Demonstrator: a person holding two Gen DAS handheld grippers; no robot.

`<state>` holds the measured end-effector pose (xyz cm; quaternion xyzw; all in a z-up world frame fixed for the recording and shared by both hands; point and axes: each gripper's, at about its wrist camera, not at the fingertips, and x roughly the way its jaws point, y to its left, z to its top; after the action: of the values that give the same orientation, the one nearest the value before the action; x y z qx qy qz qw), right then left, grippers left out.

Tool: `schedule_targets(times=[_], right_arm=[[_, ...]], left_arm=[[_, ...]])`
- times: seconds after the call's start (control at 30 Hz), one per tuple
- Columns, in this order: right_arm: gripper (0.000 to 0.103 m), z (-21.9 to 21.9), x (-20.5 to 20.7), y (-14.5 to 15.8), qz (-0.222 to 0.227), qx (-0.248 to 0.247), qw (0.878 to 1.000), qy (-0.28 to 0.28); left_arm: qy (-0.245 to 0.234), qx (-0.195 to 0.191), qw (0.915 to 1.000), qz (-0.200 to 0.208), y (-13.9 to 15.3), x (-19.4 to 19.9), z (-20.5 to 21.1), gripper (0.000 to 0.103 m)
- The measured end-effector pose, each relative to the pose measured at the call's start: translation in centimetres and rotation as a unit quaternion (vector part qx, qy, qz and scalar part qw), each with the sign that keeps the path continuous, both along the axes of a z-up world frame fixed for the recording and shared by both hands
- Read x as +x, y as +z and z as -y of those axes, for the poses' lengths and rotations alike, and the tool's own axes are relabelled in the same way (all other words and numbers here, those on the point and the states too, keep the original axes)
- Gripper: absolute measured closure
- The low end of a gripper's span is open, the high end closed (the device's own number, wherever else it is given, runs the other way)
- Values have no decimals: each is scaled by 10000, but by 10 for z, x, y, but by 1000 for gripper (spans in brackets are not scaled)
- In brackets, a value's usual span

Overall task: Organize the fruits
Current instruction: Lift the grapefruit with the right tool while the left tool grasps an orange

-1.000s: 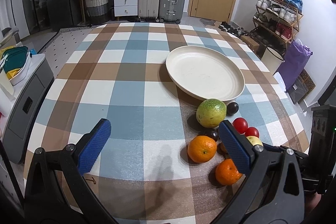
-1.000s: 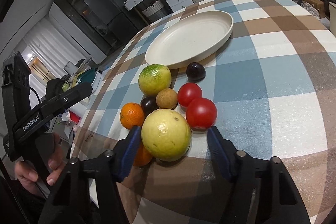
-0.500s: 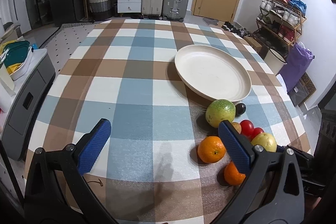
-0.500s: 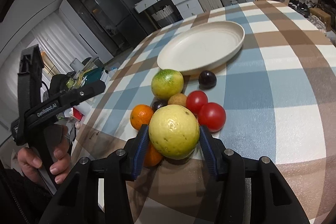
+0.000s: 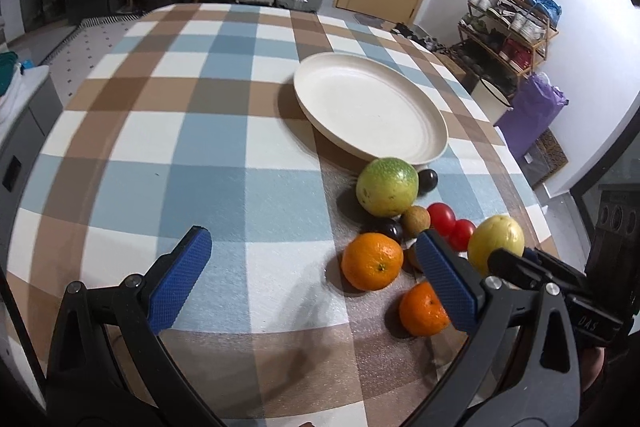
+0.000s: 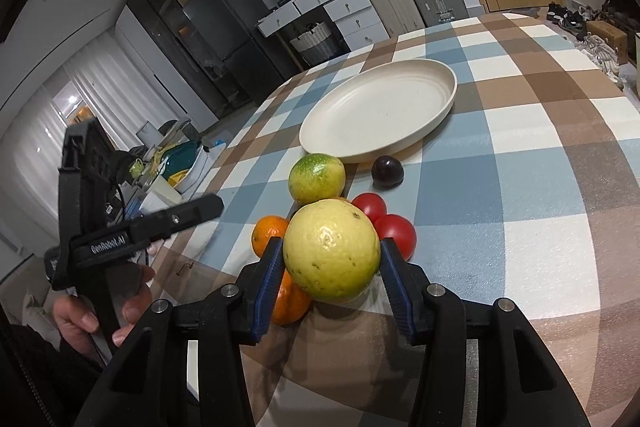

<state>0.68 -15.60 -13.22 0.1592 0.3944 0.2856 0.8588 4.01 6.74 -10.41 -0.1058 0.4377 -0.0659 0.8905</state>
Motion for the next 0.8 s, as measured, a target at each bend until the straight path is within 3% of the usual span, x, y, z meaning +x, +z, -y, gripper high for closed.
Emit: schedule_targets(times=[0.57,0.8], right_arm=[[54,3,8,3,136,-56,9999,51],[54,5,11,2,148,-51,9999,37]], left_arm=[[-488,-28,9983,-301,-32,17,25,2],[-645,-58,9971,-401,-38,24,32,15]])
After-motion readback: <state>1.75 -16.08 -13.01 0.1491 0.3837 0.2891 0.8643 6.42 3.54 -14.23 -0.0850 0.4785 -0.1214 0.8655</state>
